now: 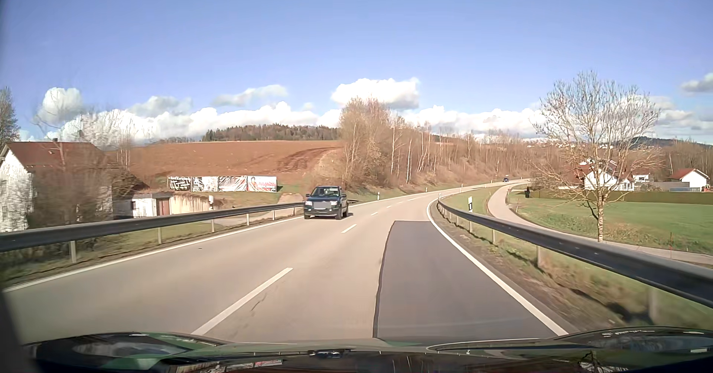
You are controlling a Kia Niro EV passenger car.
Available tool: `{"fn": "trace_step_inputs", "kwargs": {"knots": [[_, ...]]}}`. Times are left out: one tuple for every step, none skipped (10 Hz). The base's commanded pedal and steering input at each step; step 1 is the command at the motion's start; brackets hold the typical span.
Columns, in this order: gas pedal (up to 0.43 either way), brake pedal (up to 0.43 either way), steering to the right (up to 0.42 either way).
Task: Follow the waypoints while adhering to traffic rules and regulations
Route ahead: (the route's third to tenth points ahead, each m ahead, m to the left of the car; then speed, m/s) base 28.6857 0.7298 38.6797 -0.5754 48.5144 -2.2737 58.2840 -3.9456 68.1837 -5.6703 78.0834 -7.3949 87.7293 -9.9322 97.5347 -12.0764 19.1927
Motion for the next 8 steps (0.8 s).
{"fn": "trace_step_inputs", "kwargs": {"knots": [[0.039,0.0,0.011],[0.039,0.0,0.011],[0.039,0.0,0.011],[0.039,0.0,0.011],[0.039,0.0,0.011],[0.039,0.0,0.011],[0.039,0.0,0.011],[0.039,0.0,0.011]]}}
